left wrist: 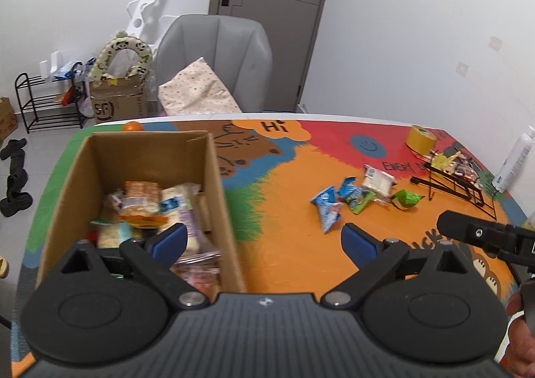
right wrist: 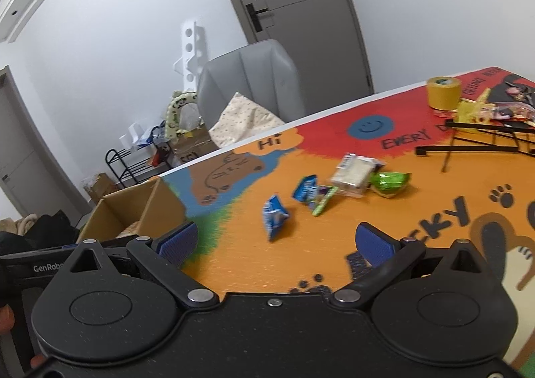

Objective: Organize snacks
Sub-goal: 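Move both grippers back over the mat toward the remaining snacks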

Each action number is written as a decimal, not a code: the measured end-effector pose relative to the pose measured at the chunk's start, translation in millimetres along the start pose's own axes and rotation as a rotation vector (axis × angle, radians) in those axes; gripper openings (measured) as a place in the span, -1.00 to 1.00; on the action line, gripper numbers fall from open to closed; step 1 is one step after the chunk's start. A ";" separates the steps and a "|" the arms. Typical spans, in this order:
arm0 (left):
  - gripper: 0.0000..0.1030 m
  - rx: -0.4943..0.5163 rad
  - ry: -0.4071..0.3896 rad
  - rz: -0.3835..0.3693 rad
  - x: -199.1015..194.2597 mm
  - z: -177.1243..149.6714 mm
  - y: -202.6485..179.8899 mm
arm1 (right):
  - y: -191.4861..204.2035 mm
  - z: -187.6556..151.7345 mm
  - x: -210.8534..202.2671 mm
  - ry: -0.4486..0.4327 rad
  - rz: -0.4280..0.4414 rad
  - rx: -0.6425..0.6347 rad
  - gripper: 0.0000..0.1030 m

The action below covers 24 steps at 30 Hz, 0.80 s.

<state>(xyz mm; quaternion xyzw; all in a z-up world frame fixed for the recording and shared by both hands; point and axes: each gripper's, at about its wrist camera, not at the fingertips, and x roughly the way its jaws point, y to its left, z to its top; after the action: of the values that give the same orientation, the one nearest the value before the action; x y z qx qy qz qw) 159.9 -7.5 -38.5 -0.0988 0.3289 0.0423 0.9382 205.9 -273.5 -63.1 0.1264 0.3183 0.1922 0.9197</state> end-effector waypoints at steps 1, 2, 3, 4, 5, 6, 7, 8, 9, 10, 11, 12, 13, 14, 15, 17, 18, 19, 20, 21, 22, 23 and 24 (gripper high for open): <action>0.90 0.001 0.001 -0.005 1.7 0.0 -3.5 | -4.4 -0.4 -0.9 -0.002 -0.005 0.007 1.00; 0.90 0.000 0.004 -0.009 3.3 -0.1 -6.6 | -8.6 -0.7 -1.8 -0.003 -0.010 0.012 1.00; 0.90 -0.001 0.009 -0.018 5.8 0.0 -10.6 | -12.6 -1.2 -3.1 -0.006 -0.014 0.015 1.00; 0.90 -0.001 0.012 -0.023 8.0 0.0 -13.8 | -16.6 -1.7 -4.0 -0.009 -0.020 0.016 1.00; 0.90 0.001 0.016 -0.028 10.4 0.0 -18.0 | -20.6 -1.9 -4.7 -0.011 -0.027 0.018 1.00; 0.90 0.006 0.018 -0.031 11.6 -0.4 -21.4 | -23.9 -2.4 -6.1 -0.013 -0.032 0.021 1.00; 0.90 0.013 0.019 -0.035 13.4 -0.6 -25.8 | -27.9 -2.5 -7.0 -0.015 -0.038 0.027 1.00; 0.90 0.020 0.020 -0.039 15.0 -0.7 -30.1 | -31.7 -2.8 -7.4 -0.017 -0.042 0.032 1.00; 0.90 0.024 0.019 -0.041 16.1 -0.5 -33.9 | -35.6 -3.1 -7.7 -0.018 -0.046 0.036 1.00; 0.90 0.028 0.019 -0.046 17.8 -0.3 -37.9 | -38.9 -3.3 -8.1 -0.021 -0.050 0.038 1.00; 0.90 0.031 0.020 -0.050 19.6 -0.4 -41.7 | -42.0 -3.7 -8.5 -0.024 -0.055 0.040 1.00; 0.90 0.033 0.021 -0.055 20.9 -0.2 -44.5 | -45.4 -4.2 -8.8 -0.026 -0.061 0.041 1.00; 0.90 0.037 0.023 -0.060 23.3 -0.3 -48.4 | -48.7 -4.8 -8.9 -0.029 -0.067 0.043 1.00; 0.90 0.040 0.025 -0.064 25.6 -0.5 -51.7 | -52.1 -5.1 -8.5 -0.030 -0.072 0.046 1.00; 0.90 0.044 0.028 -0.066 28.0 -0.8 -55.0 | -55.7 -5.8 -8.2 -0.030 -0.077 0.050 1.00; 0.90 0.051 0.033 -0.070 33.7 -1.9 -62.6 | -63.1 -7.1 -7.1 -0.027 -0.082 0.063 1.00; 0.90 0.053 0.035 -0.073 36.9 -2.6 -66.2 | -66.9 -7.9 -5.9 -0.025 -0.084 0.070 1.00; 0.90 0.055 0.037 -0.076 39.6 -3.5 -69.1 | -70.2 -8.5 -4.7 -0.023 -0.087 0.074 1.00; 0.90 0.058 0.039 -0.079 42.8 -4.1 -72.3 | -73.0 -9.3 -3.3 -0.021 -0.090 0.076 1.00; 0.90 0.059 0.039 -0.081 44.8 -4.7 -74.3 | -75.6 -10.0 -1.6 -0.020 -0.092 0.077 1.00; 0.90 0.060 0.037 -0.084 47.4 -5.2 -76.9 | -77.9 -10.7 0.2 -0.018 -0.094 0.078 0.99; 0.90 0.061 0.034 -0.086 49.5 -5.4 -79.0 | -79.8 -11.5 1.5 -0.016 -0.095 0.080 0.99; 0.89 0.064 0.031 -0.086 52.4 -5.5 -81.6 | -82.2 -12.2 3.5 -0.013 -0.095 0.083 0.98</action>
<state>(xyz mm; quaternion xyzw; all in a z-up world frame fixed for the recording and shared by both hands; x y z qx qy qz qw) 209.2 -87.7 -62.7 -0.0836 0.3401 -0.0103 0.9366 223.1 -344.2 -103.4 0.1504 0.3254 0.1339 0.9239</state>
